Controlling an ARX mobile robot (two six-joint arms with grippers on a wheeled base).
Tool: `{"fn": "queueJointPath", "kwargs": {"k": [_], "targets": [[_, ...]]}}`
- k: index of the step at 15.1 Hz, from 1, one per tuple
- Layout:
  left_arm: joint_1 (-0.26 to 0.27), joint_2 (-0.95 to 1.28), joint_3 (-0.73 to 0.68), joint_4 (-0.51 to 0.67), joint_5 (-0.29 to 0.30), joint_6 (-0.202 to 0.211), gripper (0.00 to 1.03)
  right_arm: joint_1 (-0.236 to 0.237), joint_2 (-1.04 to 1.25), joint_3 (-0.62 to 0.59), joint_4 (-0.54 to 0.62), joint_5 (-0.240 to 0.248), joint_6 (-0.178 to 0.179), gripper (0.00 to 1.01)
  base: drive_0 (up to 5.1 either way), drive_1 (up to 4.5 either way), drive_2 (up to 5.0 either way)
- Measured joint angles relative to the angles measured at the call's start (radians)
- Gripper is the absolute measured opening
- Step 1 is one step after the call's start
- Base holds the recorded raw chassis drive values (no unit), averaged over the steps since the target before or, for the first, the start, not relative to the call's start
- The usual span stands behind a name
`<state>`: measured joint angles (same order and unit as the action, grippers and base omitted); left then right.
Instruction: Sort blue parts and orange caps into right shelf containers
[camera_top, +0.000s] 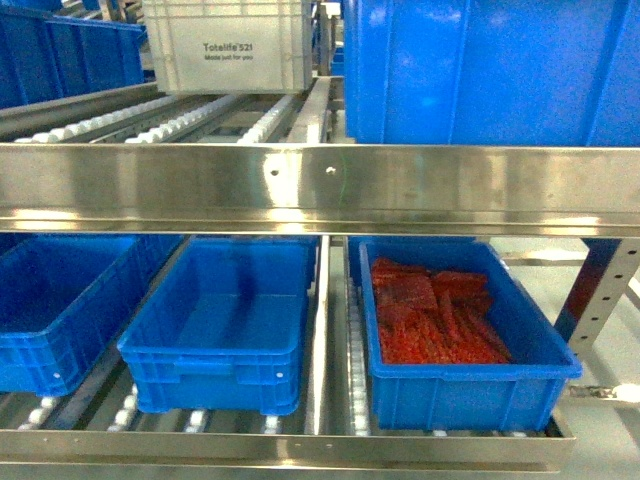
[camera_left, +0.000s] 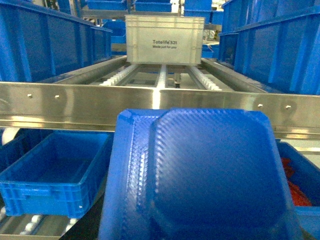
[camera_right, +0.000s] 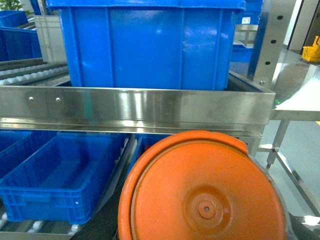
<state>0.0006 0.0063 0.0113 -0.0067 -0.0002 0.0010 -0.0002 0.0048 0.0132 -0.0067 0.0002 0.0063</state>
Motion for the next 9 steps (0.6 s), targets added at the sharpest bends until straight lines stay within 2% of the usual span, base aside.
{"fn": "queueJointPath", "kwargs": {"k": [9], "targets": [[0.000,0.000,0.000,-0.001,-0.002,0.000,0.42,0.000,0.000,0.000,0.000,-0.001,0.000,0.44,-4.9,2.47,2.5]]}}
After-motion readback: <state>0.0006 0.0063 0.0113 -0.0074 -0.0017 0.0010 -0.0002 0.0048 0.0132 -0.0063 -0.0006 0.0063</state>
